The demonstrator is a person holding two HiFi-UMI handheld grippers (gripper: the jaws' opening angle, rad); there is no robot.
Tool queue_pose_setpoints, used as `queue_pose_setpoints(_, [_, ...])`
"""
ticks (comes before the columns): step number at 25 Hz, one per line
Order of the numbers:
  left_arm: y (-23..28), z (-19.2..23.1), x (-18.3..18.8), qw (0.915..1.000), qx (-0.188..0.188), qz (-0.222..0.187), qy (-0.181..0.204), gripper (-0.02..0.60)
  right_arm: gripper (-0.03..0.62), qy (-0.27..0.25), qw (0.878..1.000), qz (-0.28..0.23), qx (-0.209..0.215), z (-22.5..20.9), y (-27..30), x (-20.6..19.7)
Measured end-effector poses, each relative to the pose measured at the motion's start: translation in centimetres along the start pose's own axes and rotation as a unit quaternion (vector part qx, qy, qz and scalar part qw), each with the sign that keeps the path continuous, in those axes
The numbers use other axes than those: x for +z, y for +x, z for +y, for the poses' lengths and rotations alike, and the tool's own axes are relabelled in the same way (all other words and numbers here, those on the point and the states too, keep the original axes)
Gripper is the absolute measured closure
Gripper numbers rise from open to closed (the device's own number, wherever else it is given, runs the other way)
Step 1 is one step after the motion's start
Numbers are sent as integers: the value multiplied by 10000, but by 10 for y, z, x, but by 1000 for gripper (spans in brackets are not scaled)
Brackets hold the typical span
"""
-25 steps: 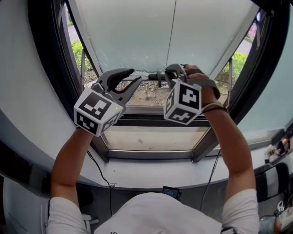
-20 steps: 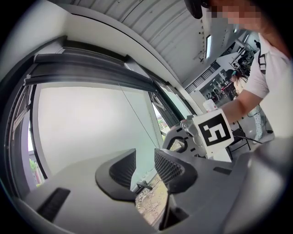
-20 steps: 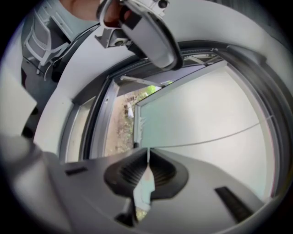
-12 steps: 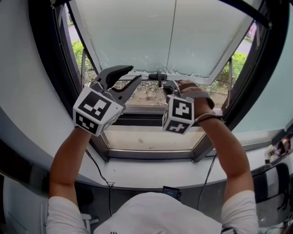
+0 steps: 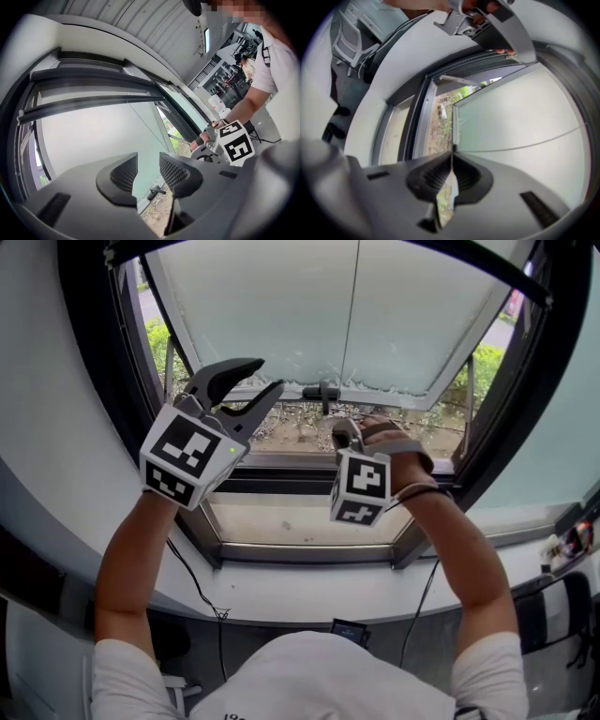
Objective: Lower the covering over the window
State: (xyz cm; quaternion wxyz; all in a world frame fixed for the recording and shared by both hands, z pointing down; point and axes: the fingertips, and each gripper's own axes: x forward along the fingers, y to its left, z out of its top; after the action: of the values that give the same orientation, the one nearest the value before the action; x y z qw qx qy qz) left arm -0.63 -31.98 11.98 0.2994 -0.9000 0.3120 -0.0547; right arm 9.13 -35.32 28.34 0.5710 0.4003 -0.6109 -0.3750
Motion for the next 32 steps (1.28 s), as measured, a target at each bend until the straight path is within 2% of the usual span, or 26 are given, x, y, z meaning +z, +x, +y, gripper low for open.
queue_pose_setpoints(4, [-3,8,9,9999,84,-37,99,439,566,-17,9998,32,176,25,5,-3])
queue_pose_setpoints(10, [-4,13,12,9996,136,33,263,433,566,47,9996,88,277,34,4,-7])
queue_pose_setpoints(21, [-5,24,15,9934,399,349,1014,397,565,250,9986,69,451,57,4,-5])
queue_pose_setpoints(24, [-3,31,19,9895,493,421,1288,393,565,234,9984,132,496,60,3,-6])
queue_pose_setpoints(28, [4,46,21,9799,660,607,1780,377,565,169,9979,198,597,71,4,-7])
queue_pose_setpoints(32, [9,58,29,9752,788,615,1975,362,565,102,9965,263,792,94,8,-10])
